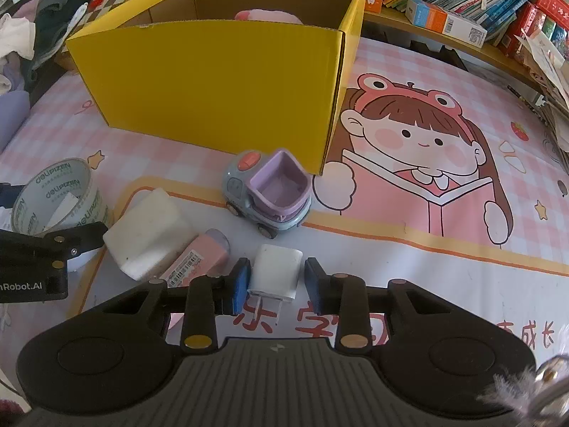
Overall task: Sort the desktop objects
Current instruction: 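Grasp the white charger with the right gripper while the left gripper grasps the clear tape roll, then lift the charger and tape roll with both grippers toward the yellow box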
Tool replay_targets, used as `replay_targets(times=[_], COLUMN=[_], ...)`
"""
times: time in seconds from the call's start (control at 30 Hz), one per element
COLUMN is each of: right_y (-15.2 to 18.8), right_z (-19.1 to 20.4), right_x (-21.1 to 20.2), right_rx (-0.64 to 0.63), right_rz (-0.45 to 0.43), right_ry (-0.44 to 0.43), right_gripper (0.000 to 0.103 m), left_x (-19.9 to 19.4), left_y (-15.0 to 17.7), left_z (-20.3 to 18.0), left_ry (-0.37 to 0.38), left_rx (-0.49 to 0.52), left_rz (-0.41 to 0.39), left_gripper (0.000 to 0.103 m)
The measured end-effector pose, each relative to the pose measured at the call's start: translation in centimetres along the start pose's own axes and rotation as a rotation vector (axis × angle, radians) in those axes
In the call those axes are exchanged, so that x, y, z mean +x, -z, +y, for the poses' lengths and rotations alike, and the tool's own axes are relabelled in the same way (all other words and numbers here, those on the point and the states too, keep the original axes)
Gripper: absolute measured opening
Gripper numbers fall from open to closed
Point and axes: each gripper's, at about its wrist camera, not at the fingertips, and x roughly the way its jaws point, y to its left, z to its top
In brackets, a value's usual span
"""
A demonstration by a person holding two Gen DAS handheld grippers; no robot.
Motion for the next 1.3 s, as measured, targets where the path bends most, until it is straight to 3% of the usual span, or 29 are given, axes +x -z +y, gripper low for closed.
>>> replay_targets(times=[0.13,0.37,1.3], right_y=[0.1,0.2,2.2], right_z=[0.0,0.0,0.9], right_x=[-0.1,-0.2,-6.5], right_rx=[0.004,0.004,0.032], right_rz=[0.004,0.004,-0.109], right_ry=[0.004,0.002,0.039], right_gripper=[0.032,0.027,0.027], left_x=[-0.1,-0.5,-7.9], left_y=[0.0,0.1,-1.2], left_z=[0.1,0.2,1.9], left_ry=[0.013,0.020,0.055], left_rx=[-0.007,0.004,-0.044], left_rz=[-0.001,-0.016,-0.261], left_gripper=[0.085,0.084,0.084])
